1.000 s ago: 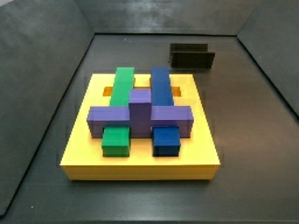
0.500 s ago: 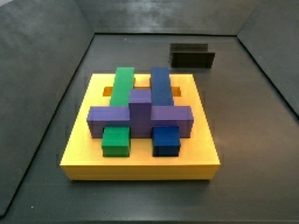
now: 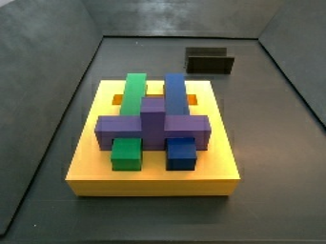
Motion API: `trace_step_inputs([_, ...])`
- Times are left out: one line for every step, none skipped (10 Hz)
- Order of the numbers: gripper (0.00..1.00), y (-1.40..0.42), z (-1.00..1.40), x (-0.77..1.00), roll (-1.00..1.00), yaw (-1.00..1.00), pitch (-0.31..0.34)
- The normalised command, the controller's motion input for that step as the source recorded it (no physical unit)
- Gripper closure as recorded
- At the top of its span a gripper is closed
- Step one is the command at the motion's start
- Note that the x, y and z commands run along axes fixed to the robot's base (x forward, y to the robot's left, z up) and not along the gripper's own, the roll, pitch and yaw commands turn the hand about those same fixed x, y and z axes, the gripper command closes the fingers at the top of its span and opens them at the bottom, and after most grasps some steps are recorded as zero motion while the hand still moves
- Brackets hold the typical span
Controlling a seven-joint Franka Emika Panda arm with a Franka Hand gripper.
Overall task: Pick up the red object. Move up. Place the red object on the fixture. Regrasp the red object. Move to above the board. Insert the red object.
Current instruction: Move to above the board.
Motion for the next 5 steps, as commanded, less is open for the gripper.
trace_step_inputs([1.00,-0.09,0.03,-0.12,-1.00,-0.06,0.078])
trace_step_inputs([1.00,-0.06,0.00,-0.11,-0.98,-0.04,0.065])
trace_step_inputs([1.00,0.01,0.01,-0.08,-0.60,-0.02,0.014])
trace_step_inputs([1.00,0.03,0.00,-0.06,-0.44,-0.01,-0.009])
trace_step_inputs([1.00,0.00,-0.01,-0.04,-0.24,-0.01,-0.019])
